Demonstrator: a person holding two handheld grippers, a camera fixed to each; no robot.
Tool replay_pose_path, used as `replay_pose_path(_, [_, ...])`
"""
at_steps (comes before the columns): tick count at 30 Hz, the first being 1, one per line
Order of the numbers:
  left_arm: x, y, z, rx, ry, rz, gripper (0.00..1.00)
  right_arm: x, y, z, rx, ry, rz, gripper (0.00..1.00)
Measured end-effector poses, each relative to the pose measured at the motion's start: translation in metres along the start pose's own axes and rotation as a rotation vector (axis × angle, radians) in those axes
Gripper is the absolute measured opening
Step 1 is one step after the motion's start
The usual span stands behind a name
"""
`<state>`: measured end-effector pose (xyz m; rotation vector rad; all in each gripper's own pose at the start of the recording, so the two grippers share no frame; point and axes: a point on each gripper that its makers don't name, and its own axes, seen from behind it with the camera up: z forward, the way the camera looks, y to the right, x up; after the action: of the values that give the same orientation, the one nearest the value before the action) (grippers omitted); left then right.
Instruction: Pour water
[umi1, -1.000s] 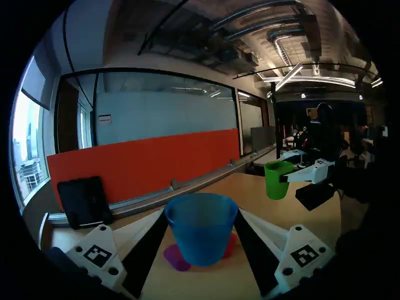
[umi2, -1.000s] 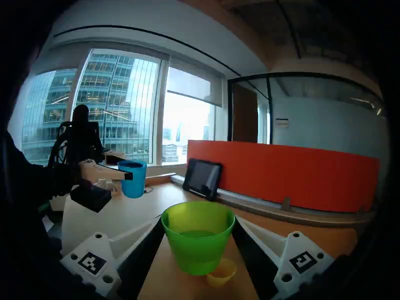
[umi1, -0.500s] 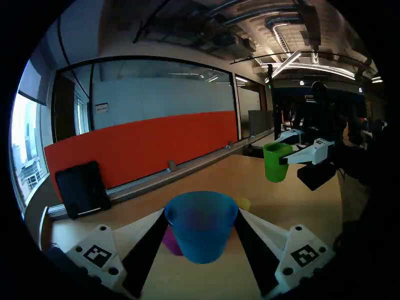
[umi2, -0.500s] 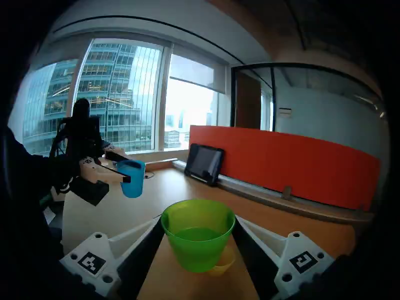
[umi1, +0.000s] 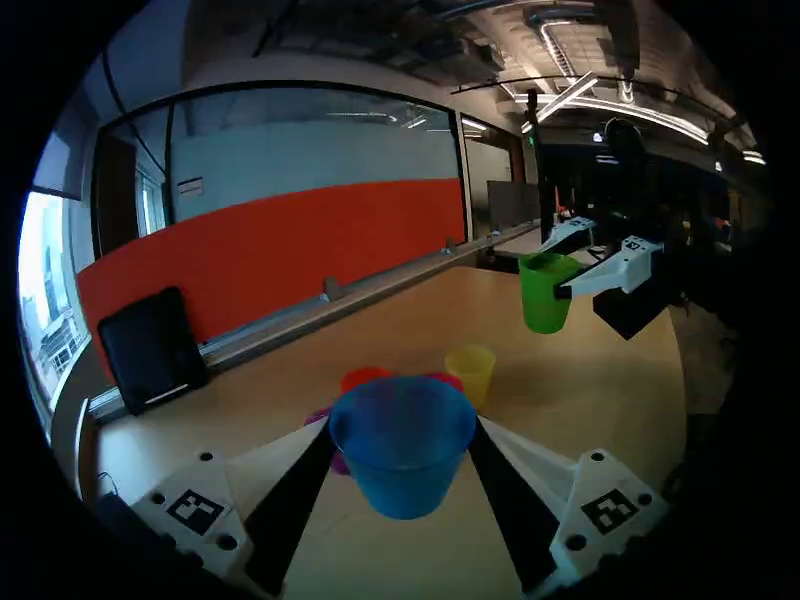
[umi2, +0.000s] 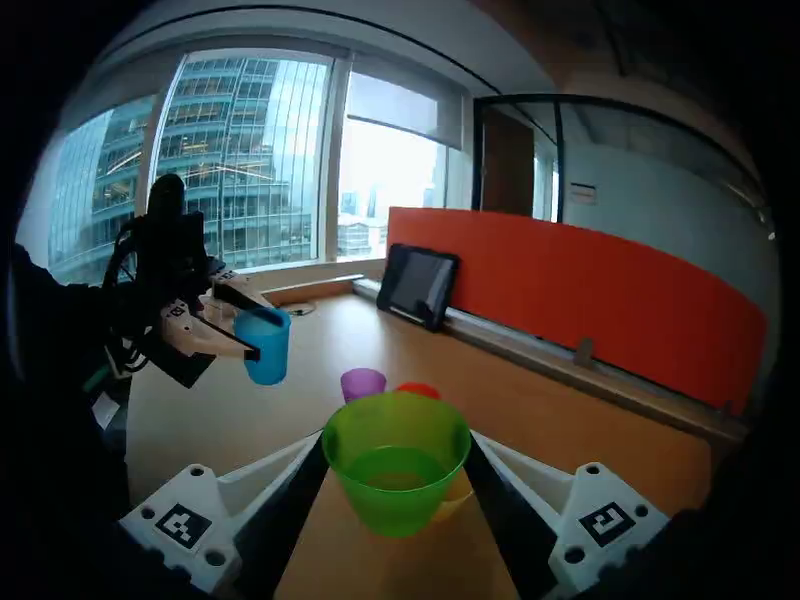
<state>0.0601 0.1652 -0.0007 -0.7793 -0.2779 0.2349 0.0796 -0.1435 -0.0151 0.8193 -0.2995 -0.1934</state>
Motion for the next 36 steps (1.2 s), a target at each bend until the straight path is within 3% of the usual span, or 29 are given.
replay_pose_path(15, [-0.056,0.012,0.012,-0.042,-0.155,0.026,0.89,-0.041,-0.001,0.012,0.038,-0.132,-0.018,0.92])
replay_pose_path(36, [-0.117,0.024,0.028,-0.114,-0.315,0.038,0.89,-0.097,-0.007,0.030,0.092,-0.278,-0.013,0.93])
